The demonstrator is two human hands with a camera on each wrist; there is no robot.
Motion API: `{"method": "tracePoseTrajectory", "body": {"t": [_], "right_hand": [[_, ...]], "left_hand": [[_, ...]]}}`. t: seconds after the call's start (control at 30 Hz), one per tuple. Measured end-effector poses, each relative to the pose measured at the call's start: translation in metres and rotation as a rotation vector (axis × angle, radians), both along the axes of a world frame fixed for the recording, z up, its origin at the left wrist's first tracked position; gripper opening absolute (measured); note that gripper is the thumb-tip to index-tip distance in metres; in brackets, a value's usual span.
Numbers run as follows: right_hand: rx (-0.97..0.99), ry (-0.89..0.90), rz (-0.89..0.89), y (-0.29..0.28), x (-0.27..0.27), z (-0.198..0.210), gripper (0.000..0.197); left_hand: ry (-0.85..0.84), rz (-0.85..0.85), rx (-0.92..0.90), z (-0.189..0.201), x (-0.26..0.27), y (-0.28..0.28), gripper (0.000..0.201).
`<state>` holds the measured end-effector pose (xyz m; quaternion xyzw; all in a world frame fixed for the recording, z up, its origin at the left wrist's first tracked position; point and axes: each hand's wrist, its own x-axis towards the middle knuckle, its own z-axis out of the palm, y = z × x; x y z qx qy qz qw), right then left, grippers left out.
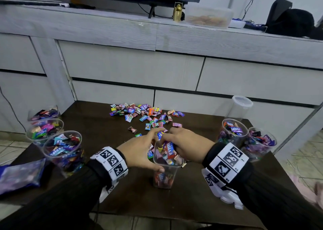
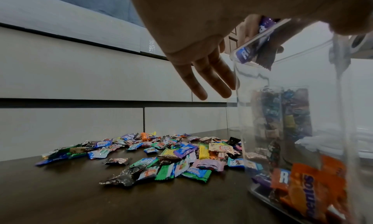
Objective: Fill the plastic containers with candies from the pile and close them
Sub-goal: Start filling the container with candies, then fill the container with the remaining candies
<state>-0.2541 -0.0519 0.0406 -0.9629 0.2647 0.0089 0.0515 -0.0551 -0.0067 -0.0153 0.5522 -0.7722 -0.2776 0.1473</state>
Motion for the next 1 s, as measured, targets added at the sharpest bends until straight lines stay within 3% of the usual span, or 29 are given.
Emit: {"method": "tracePoseTrajectory", "body": {"t": [0.23, 0.6, 0.7, 0.8, 0.87, 0.9, 1.0], "right_hand": [[-0.156, 0.129, 0.064, 0.013, 0.014, 0.001, 0.047], [0.143, 0.065, 0.063, 0.011, 0.013, -0.011, 0.037], [0.177, -0.164, 0.036, 0.008, 0.005, -0.01, 0.025], [0.155, -0.59, -0.19, -0.005, -0.012, -0.022, 0.021], [0.204, -0.668, -0.448, -0.022, -0.026, -0.043, 0.035], [0.265, -0.6, -0.581, -0.031, -0.032, -0.058, 0.05], [0.429, -0.178, -0.831, -0.05, -0.042, -0.115, 0.113]], "left_hand": [[0.009, -0.004, -0.005, 0.003, 0.002, 0.004, 0.119], [0.054, -0.026, -0.02, -0.007, 0.01, 0.003, 0.125], [0.121, -0.031, 0.024, -0.008, 0.015, 0.003, 0.126], [0.275, 0.106, -0.055, -0.018, 0.022, 0.001, 0.103], [0.228, 0.284, -0.131, -0.034, 0.03, -0.006, 0.094], [0.147, 0.367, -0.142, -0.044, 0.035, -0.01, 0.095], [-0.239, 0.48, 0.035, -0.072, 0.04, -0.025, 0.106]]}}
